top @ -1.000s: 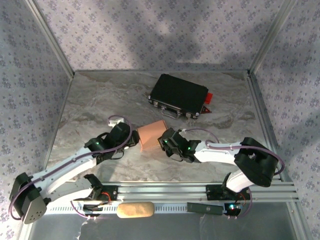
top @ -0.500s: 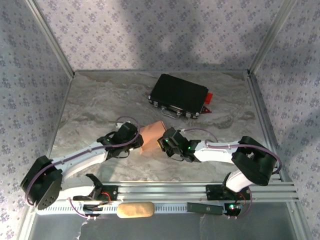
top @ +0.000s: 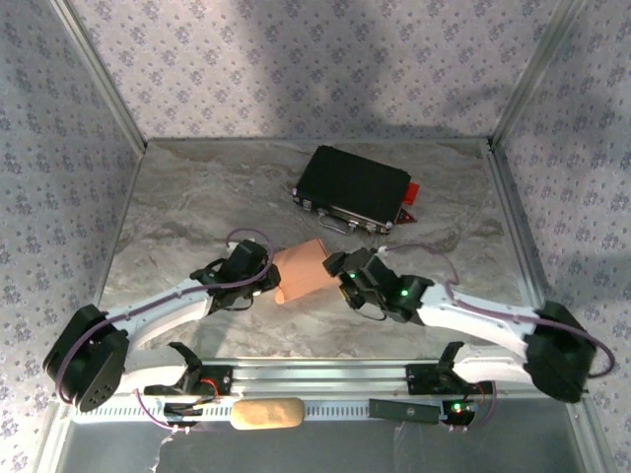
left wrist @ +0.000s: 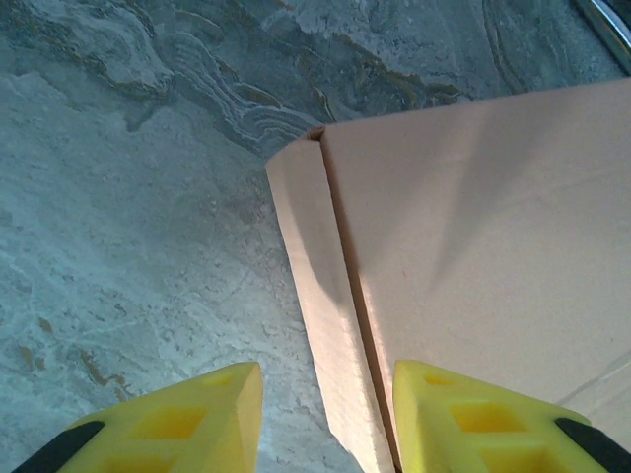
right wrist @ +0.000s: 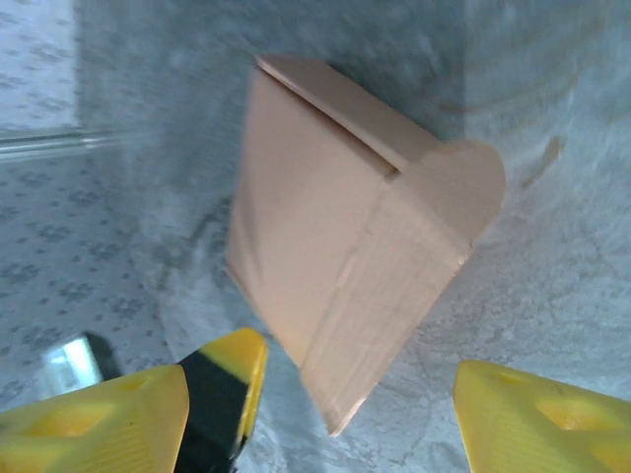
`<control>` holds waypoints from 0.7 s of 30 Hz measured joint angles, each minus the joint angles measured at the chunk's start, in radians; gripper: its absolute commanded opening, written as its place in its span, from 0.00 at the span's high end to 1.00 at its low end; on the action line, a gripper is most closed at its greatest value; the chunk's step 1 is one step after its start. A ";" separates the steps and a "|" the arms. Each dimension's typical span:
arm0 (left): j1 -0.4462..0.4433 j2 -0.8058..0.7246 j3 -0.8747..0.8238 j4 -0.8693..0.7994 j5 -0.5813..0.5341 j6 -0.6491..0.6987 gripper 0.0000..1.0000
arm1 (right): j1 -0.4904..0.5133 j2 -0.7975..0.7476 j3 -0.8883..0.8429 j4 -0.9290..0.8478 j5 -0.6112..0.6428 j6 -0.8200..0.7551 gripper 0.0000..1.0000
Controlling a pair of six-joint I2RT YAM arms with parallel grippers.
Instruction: Fold the paper box
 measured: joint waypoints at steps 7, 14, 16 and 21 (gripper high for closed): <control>0.059 -0.007 0.000 0.021 0.076 0.036 0.61 | -0.260 -0.143 -0.043 -0.005 -0.096 -0.373 0.31; 0.088 0.002 -0.025 0.087 0.141 0.045 0.65 | -0.509 0.038 -0.041 0.076 -0.420 -0.672 0.35; 0.090 0.005 -0.050 0.115 0.148 0.044 0.65 | -0.535 0.106 -0.035 0.101 -0.502 -0.726 0.35; 0.090 0.035 -0.080 0.166 0.170 0.039 0.68 | -0.542 0.227 -0.021 0.164 -0.619 -0.793 0.35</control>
